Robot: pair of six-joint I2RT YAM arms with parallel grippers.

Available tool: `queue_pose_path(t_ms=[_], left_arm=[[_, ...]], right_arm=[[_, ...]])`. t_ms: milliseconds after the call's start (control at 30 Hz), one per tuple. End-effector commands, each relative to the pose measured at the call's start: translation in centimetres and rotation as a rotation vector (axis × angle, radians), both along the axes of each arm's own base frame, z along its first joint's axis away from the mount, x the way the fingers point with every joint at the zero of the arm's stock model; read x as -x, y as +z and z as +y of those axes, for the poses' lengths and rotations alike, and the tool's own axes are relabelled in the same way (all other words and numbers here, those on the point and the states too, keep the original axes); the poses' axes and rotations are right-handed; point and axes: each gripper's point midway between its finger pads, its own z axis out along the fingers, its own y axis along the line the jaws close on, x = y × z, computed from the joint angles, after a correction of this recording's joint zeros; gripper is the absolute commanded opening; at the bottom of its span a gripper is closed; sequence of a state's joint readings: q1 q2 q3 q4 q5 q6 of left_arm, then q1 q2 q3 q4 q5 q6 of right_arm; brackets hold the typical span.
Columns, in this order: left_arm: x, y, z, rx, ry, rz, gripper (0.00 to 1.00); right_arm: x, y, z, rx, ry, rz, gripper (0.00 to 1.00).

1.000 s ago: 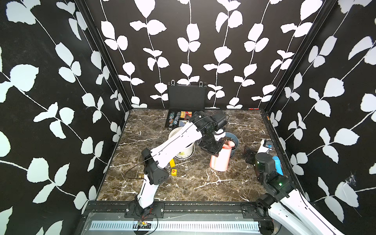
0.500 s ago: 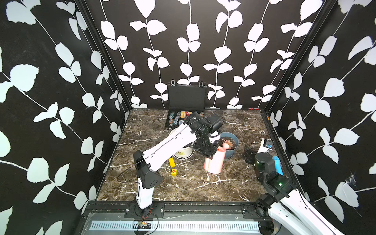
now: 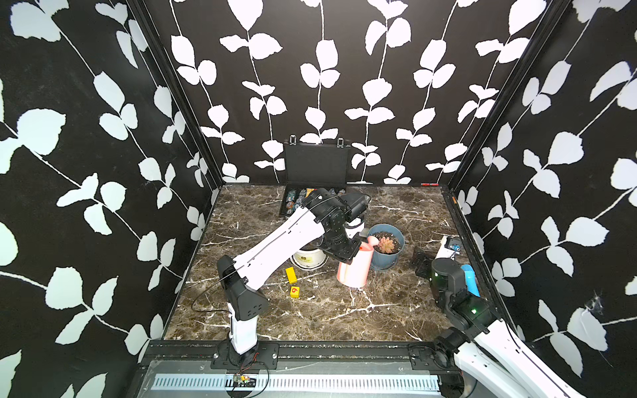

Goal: Water the succulent around the soil edge
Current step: Water the soil of the potted plant with water.

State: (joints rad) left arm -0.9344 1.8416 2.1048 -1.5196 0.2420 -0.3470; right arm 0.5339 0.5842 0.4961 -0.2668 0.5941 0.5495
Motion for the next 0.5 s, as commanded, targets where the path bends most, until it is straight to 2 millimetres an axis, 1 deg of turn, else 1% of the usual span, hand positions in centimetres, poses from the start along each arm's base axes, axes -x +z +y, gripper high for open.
queue_pose_path(t_ms=[0,167,300,367,467], left_arm=[[0.1,1.8,0.8,0.044,-0.009,-0.047,0.00],[0.0,2.2,0.9,0.056,-0.010,-0.061,0.00],[-0.1,2.7,1.5,0.070,0.001,-0.099,0.00],[0.1,2.3,1.6,0.096,0.011,-0.110,0.00],[0.4,1.7,2.6,0.104,0.028,-0.135,0.00]], right_arm=[[-0.2,0.1,-0.2,-0.003,-0.017,-0.014,0.93],[-0.2,0.0,-0.2,-0.003,-0.017,-0.013,0.93],[-0.3,0.0,-0.1,-0.005,-0.009,-0.014,0.93],[-0.3,0.0,0.0,-0.002,-0.005,-0.013,0.93],[-0.3,-0.1,0.2,-0.003,0.005,-0.011,0.93]])
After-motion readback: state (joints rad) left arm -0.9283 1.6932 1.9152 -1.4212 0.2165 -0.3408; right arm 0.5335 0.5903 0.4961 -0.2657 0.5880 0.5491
